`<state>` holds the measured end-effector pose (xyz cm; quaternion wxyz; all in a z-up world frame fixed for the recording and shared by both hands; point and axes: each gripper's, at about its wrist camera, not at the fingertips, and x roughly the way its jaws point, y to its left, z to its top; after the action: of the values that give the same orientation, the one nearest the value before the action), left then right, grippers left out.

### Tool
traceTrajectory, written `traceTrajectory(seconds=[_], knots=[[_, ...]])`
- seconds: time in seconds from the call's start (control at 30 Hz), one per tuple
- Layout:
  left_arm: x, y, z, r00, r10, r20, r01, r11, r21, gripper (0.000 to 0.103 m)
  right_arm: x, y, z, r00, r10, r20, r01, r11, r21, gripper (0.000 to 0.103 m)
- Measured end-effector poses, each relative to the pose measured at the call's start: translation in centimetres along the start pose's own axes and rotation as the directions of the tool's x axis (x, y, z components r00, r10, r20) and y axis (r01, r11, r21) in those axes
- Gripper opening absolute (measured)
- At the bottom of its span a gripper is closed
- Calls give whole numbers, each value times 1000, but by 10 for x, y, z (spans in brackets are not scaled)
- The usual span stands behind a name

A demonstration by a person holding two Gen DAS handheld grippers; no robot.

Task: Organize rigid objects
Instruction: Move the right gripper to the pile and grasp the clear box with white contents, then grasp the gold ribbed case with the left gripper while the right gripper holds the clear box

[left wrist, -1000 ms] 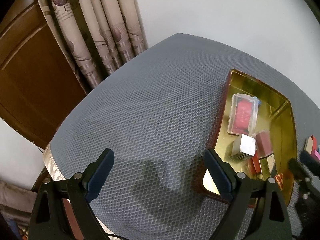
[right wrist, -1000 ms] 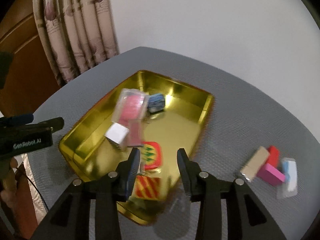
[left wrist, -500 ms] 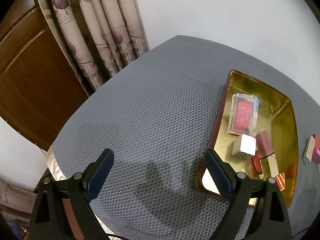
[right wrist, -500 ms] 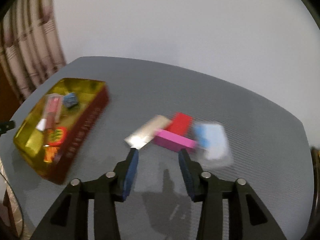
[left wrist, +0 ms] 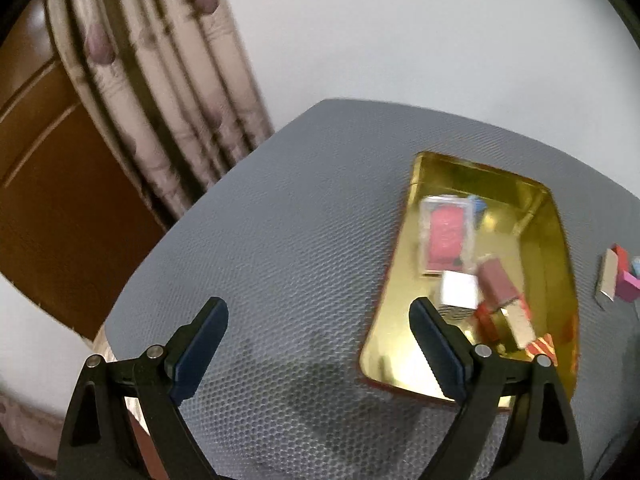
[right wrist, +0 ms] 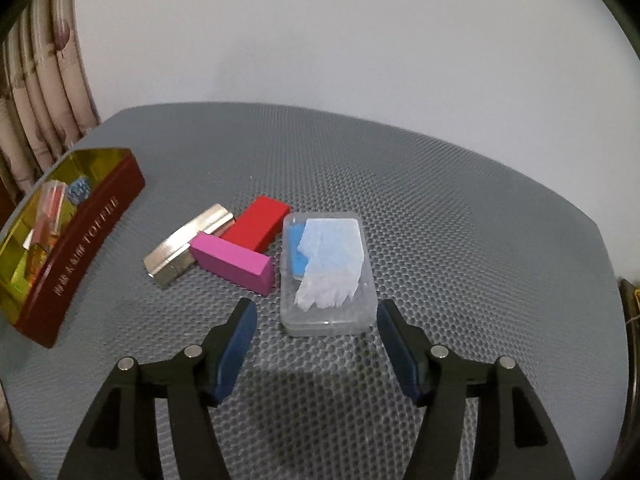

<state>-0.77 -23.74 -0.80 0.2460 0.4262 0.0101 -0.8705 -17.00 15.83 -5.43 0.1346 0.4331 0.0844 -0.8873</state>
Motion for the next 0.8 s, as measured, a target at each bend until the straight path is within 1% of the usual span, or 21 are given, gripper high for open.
traceTrajectory(seconds=[0.07,0.13,0.27,0.33,0.37,0.43,0.5,0.53,0.57,0.6,0.67,0.7,0.8], knots=[[-5,-8,1,1000,-21,2,21,1000,23,92,10,0,1,1000,-17,-1,17,1000,-17,65],[-13,-21,2,998,-68,10,68,996,60,92,17,-4,2,1000,-2,-9,2,1000,-13,65],[-30,-56,8,991,-128,29,121,978,168,92,31,-10,6,1000,2,-9,-2,1000,-2,65],[-37,-83,11,987,-159,34,146,960,238,95,39,-11,8,1000,3,-14,-3,1000,-3,65],[-38,-91,12,985,-171,32,157,953,260,95,43,-11,9,1000,4,-16,-4,1000,-7,65],[-42,-120,14,978,-208,25,189,927,323,95,49,-9,10,1000,3,-18,-3,1000,-16,65],[-46,-141,9,974,-227,20,204,908,367,95,53,-11,10,1000,9,-7,-9,1000,-12,65],[-46,-157,8,969,-247,11,223,890,398,95,54,-11,10,1000,12,-9,-12,1000,-9,64],[-46,-165,7,966,-260,5,234,879,416,95,54,-12,10,1000,12,-8,-12,1000,-6,62],[-45,-178,6,959,-285,-5,258,859,443,95,53,-12,8,1000,-8,-4,8,1000,-7,59],[-42,-194,4,952,-304,-15,276,840,467,95,49,-13,3,999,-41,1,41,999,-7,59],[-38,-205,4,946,-323,-38,301,827,475,95,47,-16,-1,998,-59,2,59,998,1,59],[-29,-229,4,931,-352,-98,355,809,468,95,40,-28,-14,997,-74,2,74,997,38,59]])
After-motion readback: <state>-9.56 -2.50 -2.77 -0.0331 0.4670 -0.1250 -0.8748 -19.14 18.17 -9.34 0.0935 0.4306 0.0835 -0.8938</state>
